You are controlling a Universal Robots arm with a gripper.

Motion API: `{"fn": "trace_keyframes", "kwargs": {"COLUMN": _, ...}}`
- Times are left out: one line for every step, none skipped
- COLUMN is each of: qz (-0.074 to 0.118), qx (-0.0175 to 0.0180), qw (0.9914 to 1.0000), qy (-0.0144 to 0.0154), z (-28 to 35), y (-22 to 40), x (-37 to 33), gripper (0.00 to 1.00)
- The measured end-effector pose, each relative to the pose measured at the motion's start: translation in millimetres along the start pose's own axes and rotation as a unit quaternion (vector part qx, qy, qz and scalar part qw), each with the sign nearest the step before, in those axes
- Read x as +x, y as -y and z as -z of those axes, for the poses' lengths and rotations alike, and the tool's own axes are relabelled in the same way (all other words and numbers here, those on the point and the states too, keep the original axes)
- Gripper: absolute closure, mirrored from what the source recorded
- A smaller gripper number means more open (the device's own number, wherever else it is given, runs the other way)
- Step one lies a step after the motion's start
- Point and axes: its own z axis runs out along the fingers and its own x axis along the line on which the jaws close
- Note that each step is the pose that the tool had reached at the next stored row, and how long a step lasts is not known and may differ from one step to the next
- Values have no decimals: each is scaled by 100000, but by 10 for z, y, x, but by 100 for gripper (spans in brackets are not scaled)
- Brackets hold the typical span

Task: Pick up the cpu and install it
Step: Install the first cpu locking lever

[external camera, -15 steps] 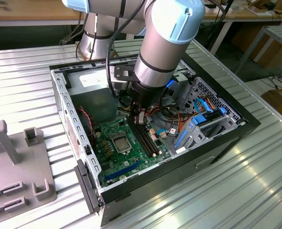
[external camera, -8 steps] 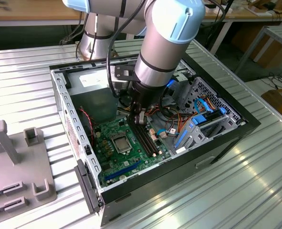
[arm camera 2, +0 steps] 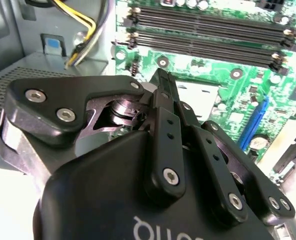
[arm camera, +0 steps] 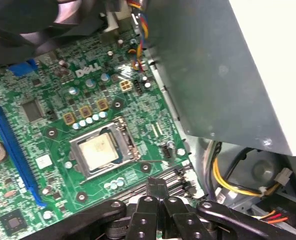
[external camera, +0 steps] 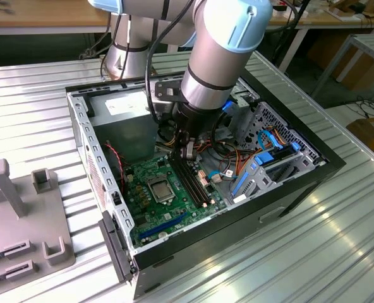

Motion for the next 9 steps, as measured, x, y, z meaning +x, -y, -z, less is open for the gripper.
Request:
{"fn": "trace_keyframes", "kwargs": {"qz": -6, "qx": 2, "qw": 100000, "qy": -9, "z": -1, "y": -2, "x": -19, "gripper": 89}}
{"fn": "trace_keyframes", "kwargs": {"qz": -18, "qx": 3, "qw": 100000, "qy": -8, "z": -4, "y": -6, "x": -48, "gripper": 89}}
{"fn": "trace_keyframes", "kwargs": {"qz": -31, "qx": 1, "qw": 100000, "qy": -1, "z": -7, "y": -9, "x": -70, "gripper": 89}}
{"fn": "trace_keyframes", "kwargs": {"qz": -40, "qx": 3, "qw": 100000, "qy": -3, "z": -8, "y": -12, "x": -85, "gripper": 89}}
{"fn": "trace_keyframes", "kwargs": {"qz": -51, "qx": 5, "qw": 100000, "qy": -3, "z": -11, "y": -16, "x": -97, "gripper": 89}}
{"fn": "trace_keyframes", "kwargs": {"qz": -57, "qx": 5, "qw": 100000, "qy": 0, "z": -15, "y": -20, "x": -113, "gripper": 89}}
{"fn": "trace_keyframes", "kwargs": {"qz": -65, "qx": 4, "qw": 100000, "qy": 0, "z": -20, "y": -21, "x": -124, "gripper": 89}}
{"fn": "trace_keyframes", "kwargs": {"qz": -98, "qx": 10, "qw": 100000, "qy": 1, "z": -24, "y": -23, "x": -130, "gripper": 89}}
{"fn": "trace_keyframes", "kwargs": {"qz": -136, "qx": 11, "qw": 100000, "qy": 3, "z": -28, "y": -25, "x": -136, "gripper": 89}}
